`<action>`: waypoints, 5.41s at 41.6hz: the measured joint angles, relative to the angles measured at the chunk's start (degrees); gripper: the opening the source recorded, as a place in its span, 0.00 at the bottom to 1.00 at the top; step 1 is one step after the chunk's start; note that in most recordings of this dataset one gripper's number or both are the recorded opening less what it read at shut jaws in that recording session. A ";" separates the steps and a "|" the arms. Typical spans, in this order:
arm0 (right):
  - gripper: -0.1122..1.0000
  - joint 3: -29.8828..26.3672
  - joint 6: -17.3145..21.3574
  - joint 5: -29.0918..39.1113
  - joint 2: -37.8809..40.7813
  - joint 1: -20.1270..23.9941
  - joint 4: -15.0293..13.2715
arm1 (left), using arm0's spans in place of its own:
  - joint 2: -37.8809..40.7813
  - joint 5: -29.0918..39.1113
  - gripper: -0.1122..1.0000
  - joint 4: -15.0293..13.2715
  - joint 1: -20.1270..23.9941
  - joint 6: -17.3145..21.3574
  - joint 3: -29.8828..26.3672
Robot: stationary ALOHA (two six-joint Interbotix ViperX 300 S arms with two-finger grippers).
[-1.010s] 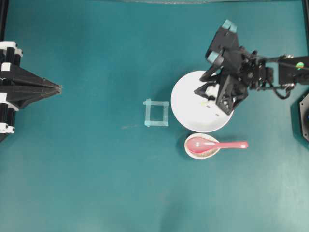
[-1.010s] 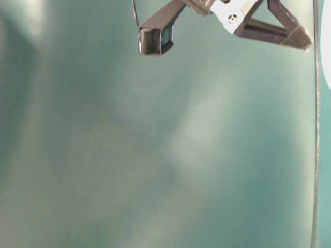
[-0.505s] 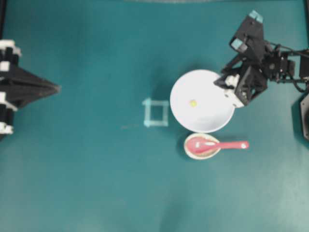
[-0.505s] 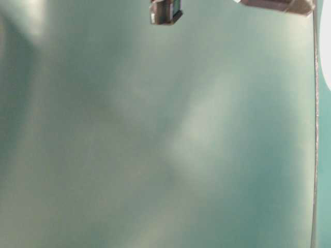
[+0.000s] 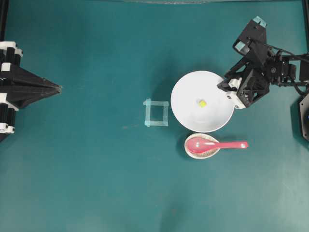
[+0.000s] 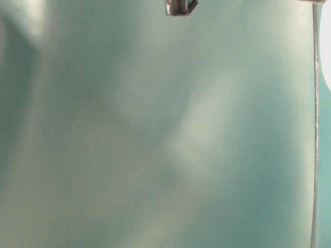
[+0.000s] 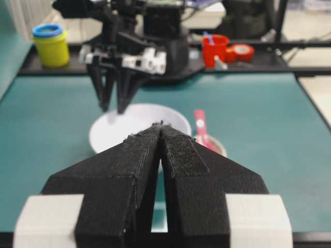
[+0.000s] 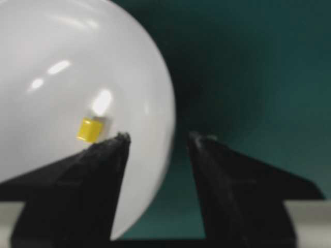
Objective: Scoop the yellow hexagonal prism block from the bowl with a spoon using the right arm.
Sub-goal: 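Grip the white bowl's right rim with the right gripper, then slide the white bowl leftward back to the table center, then open the right gripper and pull it back to the right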
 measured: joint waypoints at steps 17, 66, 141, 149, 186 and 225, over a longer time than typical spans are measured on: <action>0.53 0.26 0.26 0.00 2.02 -0.35 0.18 | 0.00 0.00 0.10 0.00 0.00 0.00 0.00; 0.18 -3.69 7.56 -2.81 3.60 -0.44 0.62 | 0.00 0.00 0.10 0.00 0.00 0.00 0.00; 0.18 -18.81 11.16 -2.81 19.95 3.78 4.13 | 0.00 0.00 0.10 0.00 0.00 0.00 0.00; 0.17 -18.81 11.07 -2.90 19.95 3.69 4.13 | 0.00 0.00 0.10 0.00 0.00 0.00 0.00; 0.39 -18.90 11.34 -4.04 19.95 3.69 4.22 | 0.00 0.00 0.10 0.00 0.00 0.00 0.00; 0.44 -18.81 9.67 -3.69 16.79 5.36 3.43 | 0.00 0.18 0.10 0.00 0.00 0.00 0.00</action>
